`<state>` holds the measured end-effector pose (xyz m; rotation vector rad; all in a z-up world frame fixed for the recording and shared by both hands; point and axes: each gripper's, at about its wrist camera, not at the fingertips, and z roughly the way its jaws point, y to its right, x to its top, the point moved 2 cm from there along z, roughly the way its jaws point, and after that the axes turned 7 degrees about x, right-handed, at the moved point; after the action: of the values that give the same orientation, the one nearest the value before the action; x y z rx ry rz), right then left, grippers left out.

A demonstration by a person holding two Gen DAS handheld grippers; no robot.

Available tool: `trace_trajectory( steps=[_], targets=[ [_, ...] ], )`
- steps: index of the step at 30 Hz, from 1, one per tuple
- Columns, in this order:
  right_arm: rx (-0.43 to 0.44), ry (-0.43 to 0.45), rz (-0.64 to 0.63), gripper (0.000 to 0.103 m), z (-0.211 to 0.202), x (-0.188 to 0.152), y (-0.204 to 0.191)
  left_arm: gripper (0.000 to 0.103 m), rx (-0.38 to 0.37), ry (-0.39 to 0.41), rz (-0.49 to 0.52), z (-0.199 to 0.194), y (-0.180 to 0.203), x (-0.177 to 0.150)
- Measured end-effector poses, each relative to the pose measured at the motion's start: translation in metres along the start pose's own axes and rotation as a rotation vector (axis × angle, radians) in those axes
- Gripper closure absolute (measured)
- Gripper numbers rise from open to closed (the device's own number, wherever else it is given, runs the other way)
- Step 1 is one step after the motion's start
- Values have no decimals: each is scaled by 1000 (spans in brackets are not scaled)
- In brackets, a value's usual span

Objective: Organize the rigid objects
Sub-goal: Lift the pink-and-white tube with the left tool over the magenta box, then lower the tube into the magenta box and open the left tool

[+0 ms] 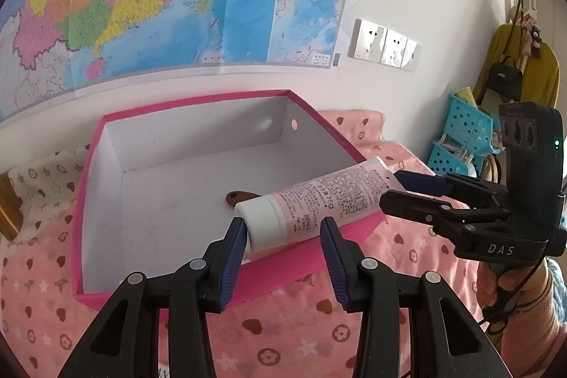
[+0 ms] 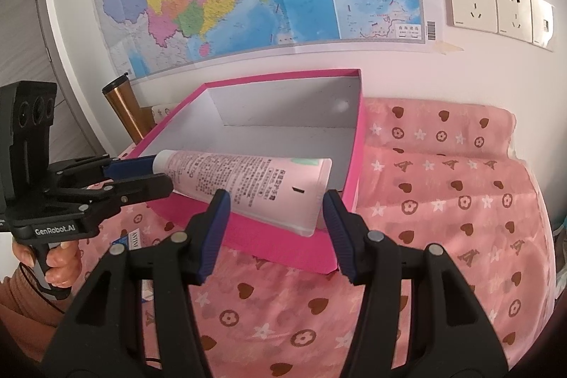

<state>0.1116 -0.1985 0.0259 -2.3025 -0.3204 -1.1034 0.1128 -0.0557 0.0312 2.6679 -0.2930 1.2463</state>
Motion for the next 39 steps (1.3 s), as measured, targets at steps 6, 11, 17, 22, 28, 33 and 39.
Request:
trace_trajectory(
  steps=[6, 11, 17, 22, 28, 33, 39],
  targets=[
    [-8, -10, 0, 46, 5, 1, 2, 60, 4, -8, -5, 5, -1, 1],
    [-14, -20, 0, 46, 10, 1, 3, 60, 10, -15, -8, 9, -2, 2],
    [-17, -28, 0, 46, 13, 2, 4, 60, 13, -24, -16, 14, -5, 3],
    [-25, -33, -4, 46, 16, 3, 4, 60, 19, -34, -17, 20, -7, 4],
    [-59, -45, -26, 46, 21, 5, 1, 60, 28, -57, -21, 30, -10, 6],
    [-80, -49, -38, 46, 24, 5, -1, 60, 31, -76, -21, 38, -13, 6],
    [-86, -34, -29, 46, 22, 5, 0, 60, 24, -92, -24, 46, -14, 6]
  ],
)
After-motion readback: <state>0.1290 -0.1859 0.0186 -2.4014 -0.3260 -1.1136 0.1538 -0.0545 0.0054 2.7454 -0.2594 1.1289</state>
